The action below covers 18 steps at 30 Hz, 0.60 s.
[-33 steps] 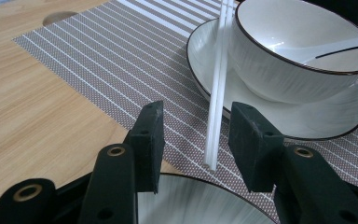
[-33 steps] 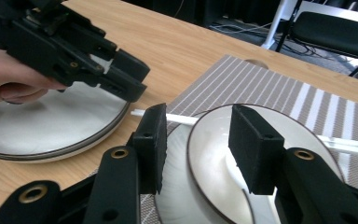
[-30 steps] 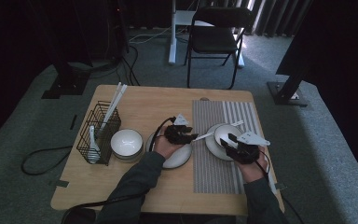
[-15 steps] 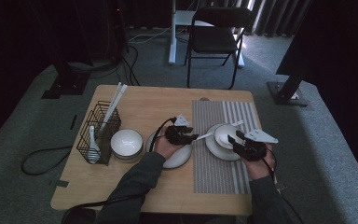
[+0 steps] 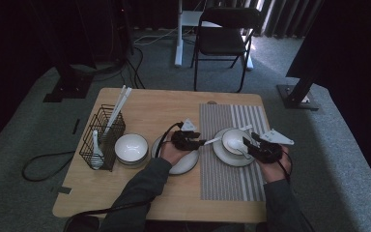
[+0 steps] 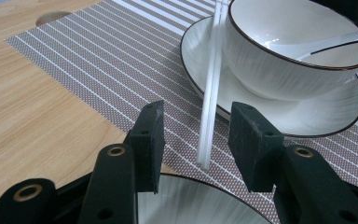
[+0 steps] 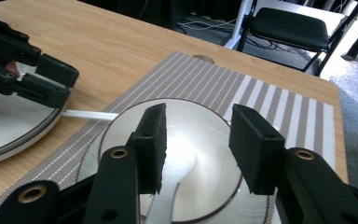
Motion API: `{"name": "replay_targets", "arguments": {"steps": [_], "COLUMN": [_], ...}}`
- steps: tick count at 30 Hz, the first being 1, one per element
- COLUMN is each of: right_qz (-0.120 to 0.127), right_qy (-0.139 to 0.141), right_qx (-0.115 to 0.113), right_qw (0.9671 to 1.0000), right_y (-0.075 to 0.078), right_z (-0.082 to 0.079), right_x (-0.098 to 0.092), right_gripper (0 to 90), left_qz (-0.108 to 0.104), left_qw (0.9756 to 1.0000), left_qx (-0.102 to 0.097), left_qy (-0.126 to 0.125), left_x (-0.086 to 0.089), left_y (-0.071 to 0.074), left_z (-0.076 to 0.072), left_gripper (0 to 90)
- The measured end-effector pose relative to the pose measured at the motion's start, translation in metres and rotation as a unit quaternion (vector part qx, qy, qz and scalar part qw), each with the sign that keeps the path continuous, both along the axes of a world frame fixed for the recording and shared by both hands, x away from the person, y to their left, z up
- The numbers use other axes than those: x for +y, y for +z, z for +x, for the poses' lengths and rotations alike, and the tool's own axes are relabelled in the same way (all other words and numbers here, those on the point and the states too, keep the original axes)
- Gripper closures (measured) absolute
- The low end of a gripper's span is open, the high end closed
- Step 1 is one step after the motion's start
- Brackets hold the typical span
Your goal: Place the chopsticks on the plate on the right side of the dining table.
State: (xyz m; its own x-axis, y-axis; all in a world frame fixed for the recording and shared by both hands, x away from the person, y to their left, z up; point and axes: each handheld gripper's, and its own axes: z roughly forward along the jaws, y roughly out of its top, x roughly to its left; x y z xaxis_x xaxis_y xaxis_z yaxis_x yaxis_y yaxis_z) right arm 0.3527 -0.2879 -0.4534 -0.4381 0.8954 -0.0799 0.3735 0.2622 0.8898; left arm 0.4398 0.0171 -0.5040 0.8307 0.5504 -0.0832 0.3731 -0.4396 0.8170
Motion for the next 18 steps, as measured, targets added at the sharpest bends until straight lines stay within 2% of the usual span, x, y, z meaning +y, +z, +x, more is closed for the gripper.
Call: {"name": "replay_targets", "arguments": {"steps": [18], "right_qz": [-0.010], "right_qy": [-0.006], "right_qx": [0.007], "right_qw": [0.9999], "right_y": [-0.003], "right_z": [0.021], "right_x": [-0.010], "right_gripper": [55.2], "left_qz": [-0.003], "left_qw": [1.0000], "left_qx": [-0.002], "left_qy": [0.000], "left_x": [-0.001], "left_y": [-0.001], "left_z": [0.000], "left_gripper": [56.5]}}
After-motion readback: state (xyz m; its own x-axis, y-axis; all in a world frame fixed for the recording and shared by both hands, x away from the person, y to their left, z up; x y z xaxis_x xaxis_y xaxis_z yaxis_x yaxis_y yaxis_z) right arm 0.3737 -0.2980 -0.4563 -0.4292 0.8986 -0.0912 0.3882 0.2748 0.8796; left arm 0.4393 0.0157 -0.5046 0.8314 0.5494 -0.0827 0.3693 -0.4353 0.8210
